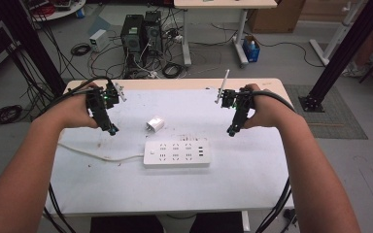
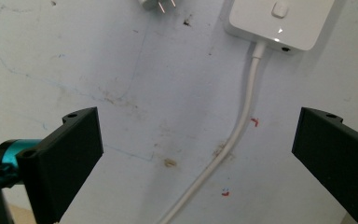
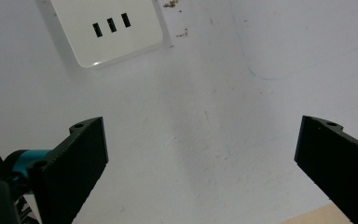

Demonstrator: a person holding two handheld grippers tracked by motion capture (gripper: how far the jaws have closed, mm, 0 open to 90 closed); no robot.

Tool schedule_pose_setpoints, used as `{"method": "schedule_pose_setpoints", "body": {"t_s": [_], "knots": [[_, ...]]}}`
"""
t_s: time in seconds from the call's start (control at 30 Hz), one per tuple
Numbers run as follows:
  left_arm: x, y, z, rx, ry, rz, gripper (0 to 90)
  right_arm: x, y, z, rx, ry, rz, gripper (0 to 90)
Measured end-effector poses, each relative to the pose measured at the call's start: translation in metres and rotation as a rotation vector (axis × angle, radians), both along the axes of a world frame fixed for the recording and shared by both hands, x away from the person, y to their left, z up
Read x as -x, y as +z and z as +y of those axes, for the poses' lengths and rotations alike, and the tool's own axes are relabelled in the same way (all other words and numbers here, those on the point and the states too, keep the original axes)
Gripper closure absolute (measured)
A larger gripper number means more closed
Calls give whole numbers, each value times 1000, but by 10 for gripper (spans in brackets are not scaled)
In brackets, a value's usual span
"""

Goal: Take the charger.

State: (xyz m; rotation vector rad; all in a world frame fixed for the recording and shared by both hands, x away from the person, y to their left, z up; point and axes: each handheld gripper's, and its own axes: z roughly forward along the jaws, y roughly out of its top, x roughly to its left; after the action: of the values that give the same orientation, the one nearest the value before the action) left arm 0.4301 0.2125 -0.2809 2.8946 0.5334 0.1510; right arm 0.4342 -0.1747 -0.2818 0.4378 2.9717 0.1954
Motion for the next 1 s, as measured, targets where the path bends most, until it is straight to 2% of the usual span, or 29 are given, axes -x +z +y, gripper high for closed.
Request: {"method": "schedule_pose_setpoints", "body": {"t_s": [0.2, 0.23, 0.37, 0.47, 0.5, 0.53, 0.57, 0.7, 0.97, 1.0], "knots": [[-2, -3, -6, 5, 34, 5, 18, 0, -1, -4, -7, -4, -4, 19], [-3, -4, -7, 7, 50, 7, 18, 0, -3, -6, -19, -8, 0, 19], [-6, -9, -9, 16, 99, 7, 18, -2, -7, -8, -11, -3, 4, 19], [-11, -17, -11, 28, 162, 7, 18, -3, -9, -7, -10, -9, 2, 19], [-11, -17, -11, 28, 162, 7, 18, -4, -9, -7, -10, -8, 0, 19], [-14, -20, -12, 49, 199, 12, 18, -4, -9, -6, -13, -2, 0, 19], [-14, -20, -12, 49, 199, 12, 18, -4, -9, -6, -13, -2, 0, 19], [-22, -23, -16, 91, 261, -24, 18, -4, -9, -4, -10, 2, -6, 19], [-30, -34, -26, 122, 314, -29, 18, -3, -11, -6, -12, -12, -9, 19], [-33, -39, -30, 136, 328, -28, 18, -2, -12, -7, -15, -14, -7, 19]]}}
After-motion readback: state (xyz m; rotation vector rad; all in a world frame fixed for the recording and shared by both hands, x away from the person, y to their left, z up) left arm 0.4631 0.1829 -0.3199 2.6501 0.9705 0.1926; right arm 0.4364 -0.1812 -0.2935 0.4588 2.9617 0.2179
